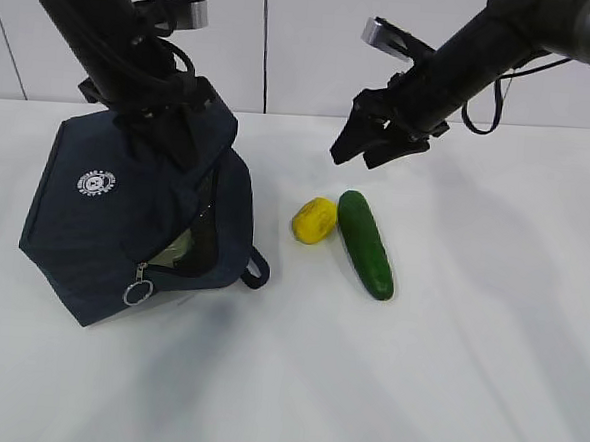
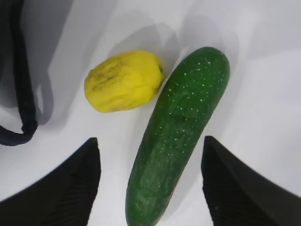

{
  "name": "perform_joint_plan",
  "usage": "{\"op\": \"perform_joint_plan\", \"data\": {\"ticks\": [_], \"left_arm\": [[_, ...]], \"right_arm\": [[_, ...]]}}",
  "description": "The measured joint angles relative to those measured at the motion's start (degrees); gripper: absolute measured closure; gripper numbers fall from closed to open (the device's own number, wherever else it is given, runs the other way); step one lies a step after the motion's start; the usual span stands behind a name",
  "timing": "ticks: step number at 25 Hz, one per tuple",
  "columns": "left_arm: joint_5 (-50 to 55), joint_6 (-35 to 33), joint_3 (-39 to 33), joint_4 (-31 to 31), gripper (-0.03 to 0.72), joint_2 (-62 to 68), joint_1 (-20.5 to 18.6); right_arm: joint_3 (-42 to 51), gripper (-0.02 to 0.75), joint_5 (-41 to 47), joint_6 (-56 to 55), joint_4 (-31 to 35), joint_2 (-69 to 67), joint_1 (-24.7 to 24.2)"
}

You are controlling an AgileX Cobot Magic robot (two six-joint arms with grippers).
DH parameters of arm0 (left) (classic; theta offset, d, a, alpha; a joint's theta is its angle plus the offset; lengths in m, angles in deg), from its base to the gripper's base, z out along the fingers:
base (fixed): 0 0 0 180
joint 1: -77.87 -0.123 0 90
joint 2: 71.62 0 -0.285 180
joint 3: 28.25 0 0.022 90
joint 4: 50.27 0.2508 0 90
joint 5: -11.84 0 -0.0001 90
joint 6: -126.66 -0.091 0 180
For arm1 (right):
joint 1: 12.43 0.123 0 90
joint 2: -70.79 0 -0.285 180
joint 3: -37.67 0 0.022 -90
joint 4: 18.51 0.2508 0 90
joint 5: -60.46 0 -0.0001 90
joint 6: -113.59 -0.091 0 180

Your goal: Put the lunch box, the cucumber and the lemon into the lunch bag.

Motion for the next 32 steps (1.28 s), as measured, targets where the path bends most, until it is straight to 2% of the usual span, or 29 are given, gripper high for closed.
{"op": "perform_joint_plan", "data": {"ticks": [5,9,18,32], "left_arm": [[0.0,-0.23,0.0,0.0,0.67,0.0,0.0],[0.1,-0.35,0.0,0.0,0.67,0.0,0.0],[1.18,-0.82,0.0,0.0,0.67,0.0,0.0],[1.18,-1.09,0.0,0.0,0.67,0.0,0.0]], "right_arm": [[-0.31,0.228,0.26,-5.5,-12.11,0.1,2.46],[-0.31,0.228,0.4,-11.16,-18.9,0.1,5.25],[-0.31,0.228,0.44,-17.81,-22.21,-1.03,6.31],[-0.38,0.237,0.44,-19.6,-20.58,-8.52,6.31]]}}
